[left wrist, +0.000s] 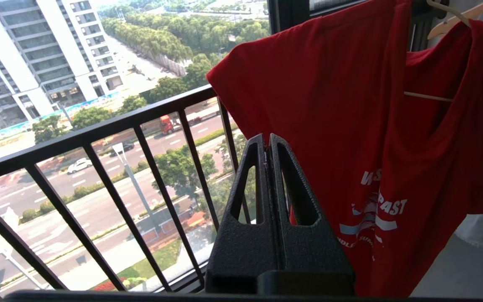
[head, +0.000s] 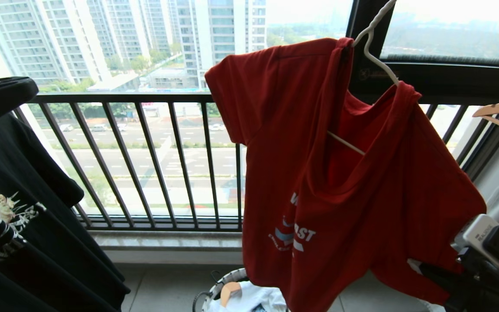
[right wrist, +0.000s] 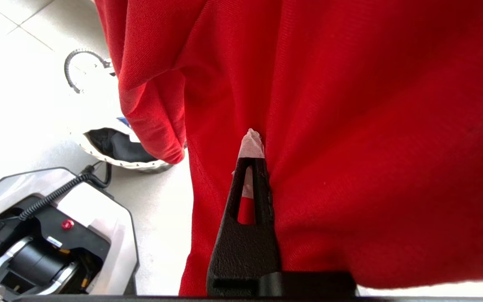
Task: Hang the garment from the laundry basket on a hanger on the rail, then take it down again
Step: Take the clothes off the clothes rack
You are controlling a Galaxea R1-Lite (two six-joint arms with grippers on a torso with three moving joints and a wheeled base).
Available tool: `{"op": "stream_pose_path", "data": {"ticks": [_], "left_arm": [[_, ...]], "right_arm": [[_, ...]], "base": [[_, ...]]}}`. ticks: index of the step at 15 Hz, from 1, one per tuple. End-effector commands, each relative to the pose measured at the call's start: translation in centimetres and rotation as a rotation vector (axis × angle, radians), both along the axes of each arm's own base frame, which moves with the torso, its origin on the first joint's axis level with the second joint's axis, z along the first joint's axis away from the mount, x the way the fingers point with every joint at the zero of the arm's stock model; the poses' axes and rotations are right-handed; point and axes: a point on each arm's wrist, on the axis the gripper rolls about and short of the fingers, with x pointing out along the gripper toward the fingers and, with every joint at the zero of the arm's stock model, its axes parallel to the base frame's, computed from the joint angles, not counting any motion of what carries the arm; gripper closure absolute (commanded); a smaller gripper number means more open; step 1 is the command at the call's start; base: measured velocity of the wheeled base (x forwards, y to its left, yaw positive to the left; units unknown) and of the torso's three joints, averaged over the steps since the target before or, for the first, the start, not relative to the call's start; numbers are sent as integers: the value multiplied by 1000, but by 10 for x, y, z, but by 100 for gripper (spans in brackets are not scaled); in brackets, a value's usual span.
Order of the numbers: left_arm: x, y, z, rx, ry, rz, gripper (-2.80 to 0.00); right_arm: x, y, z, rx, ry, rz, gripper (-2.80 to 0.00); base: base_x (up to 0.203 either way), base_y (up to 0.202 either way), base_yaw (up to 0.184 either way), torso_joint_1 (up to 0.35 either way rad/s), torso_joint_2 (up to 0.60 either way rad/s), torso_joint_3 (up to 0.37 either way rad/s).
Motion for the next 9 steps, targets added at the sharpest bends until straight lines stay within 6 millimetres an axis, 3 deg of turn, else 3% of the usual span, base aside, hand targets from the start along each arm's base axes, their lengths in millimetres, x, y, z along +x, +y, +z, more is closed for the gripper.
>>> {"op": "stream_pose_path", "data": {"ticks": [1, 4, 9], "left_arm": [[0, 0, 0, -1, -3, 0, 0], [0, 0, 0, -1, -3, 0, 0], [0, 0, 0, -1, -3, 0, 0]], "right_arm": [[-1, -1, -5, -14, 14, 2, 0], [-4, -3, -14, -64, 31, 19, 0], [-4, -3, -7, -49, 3, 17, 0]], "base": [[0, 0, 0, 0, 0, 0], [0, 0, 0, 0, 0, 0], [0, 0, 0, 0, 0, 0]]}}
